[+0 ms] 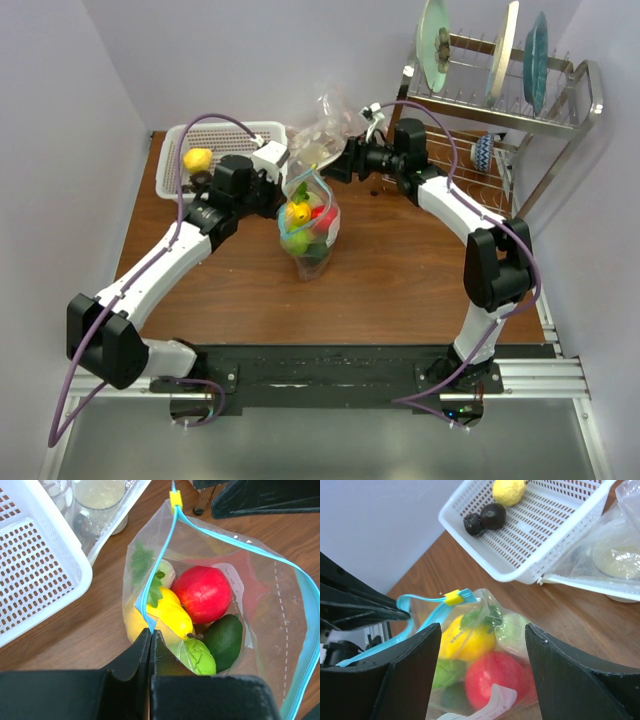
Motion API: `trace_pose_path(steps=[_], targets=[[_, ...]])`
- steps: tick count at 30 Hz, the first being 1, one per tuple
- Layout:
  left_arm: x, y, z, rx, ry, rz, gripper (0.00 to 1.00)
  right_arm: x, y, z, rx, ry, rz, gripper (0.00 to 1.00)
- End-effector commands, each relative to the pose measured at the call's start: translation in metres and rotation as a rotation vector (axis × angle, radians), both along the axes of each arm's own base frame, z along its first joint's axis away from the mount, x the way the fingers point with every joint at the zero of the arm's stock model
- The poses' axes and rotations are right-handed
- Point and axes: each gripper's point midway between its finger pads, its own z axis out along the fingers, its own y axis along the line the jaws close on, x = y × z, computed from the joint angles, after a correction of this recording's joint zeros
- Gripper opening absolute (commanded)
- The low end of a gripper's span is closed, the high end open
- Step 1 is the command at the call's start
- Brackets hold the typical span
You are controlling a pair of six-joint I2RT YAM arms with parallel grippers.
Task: Place the food in the zip-top bag and seal the zipper
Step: Zip the zipper food storage bag at the center of the board.
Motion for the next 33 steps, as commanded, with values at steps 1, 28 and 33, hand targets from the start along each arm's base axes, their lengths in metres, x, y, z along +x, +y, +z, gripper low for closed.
trace_pose_path(steps=[1,28,33], targets=[[0.013,-0.007,0.025,-0.045,-0.08,-0.017,0.0,-0.003,0.006,0.044,0.078,-0.069,0.034,0.72],[0.012,-0.015,0.03,-0.086,-0.078,-0.04,0.0,0.009,0.033,0.019,-0.086,0.037,-0.057,0.69],[0.011,-0.017,0.029,-0.091,-0.074,-0.047,0.0,0.005,0.029,0.02,-0.107,0.054,-0.082,0.67]])
